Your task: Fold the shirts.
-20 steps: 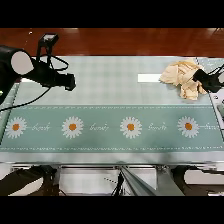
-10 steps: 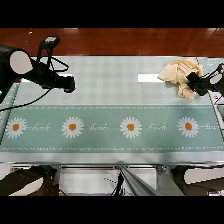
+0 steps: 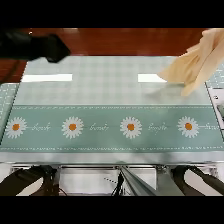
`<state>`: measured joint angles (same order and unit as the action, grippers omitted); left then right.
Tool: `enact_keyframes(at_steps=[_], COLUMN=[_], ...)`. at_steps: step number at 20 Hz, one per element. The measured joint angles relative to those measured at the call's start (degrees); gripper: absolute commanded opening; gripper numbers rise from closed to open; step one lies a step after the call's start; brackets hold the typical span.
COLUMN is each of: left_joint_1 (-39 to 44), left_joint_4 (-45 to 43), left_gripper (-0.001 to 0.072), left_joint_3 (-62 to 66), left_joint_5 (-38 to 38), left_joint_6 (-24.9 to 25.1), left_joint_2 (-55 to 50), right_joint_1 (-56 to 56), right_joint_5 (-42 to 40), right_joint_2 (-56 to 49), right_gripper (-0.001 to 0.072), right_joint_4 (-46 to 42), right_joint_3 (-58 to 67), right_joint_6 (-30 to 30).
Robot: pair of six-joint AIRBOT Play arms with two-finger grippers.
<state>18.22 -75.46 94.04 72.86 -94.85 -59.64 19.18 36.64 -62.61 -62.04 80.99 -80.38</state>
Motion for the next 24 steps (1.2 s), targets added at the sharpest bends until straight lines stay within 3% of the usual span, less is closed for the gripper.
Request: enact_keyframes(at_steps=[3,4,5,11,17,20,24], left_joint_1=[0.0,0.0,0.0,0.0,0.0,0.0,0.0], left_joint_4=[2.0,2.4,2.6,3.3,-0.3,-4.8,-9.7], left_gripper=[0.0689,0.0569,0.0513,0.0515,0.0524,0.0524,0.0524], left_joint_3=[5.7,6.7,7.5,9.2,7.8,4.4,-3.9], left_joint_5=[0.0,0.0,0.6,10.1,17.4,18.6,18.8], left_joint_6=[-2.1,-3.1,-4.2,-8.8,-9.7,-8.0,-5.2], left_joint_2=[5.0,6.8,8.7,17.2,19.2,19.3,19.2], right_joint_1=[0.0,0.0,0.0,0.0,-0.2,-5.8,-26.5], right_joint_5=[1.8,2.6,3.6,11.8,21.0,27.6,31.0], right_joint_2=[10.8,13.8,16.4,24.7,19.9,14.0,5.3], right_gripper=[0.0023,0.0024,0.0023,0.0023,0.0023,0.0023,0.0024], right_joint_4=[3.9,5.3,6.5,16.5,21.6,19.3,2.6], right_joint_3=[1.1,1.3,1.4,1.7,1.7,1.7,1.7], right_joint_6=[1.8,2.1,2.4,4.5,6.1,5.3,-3.1])
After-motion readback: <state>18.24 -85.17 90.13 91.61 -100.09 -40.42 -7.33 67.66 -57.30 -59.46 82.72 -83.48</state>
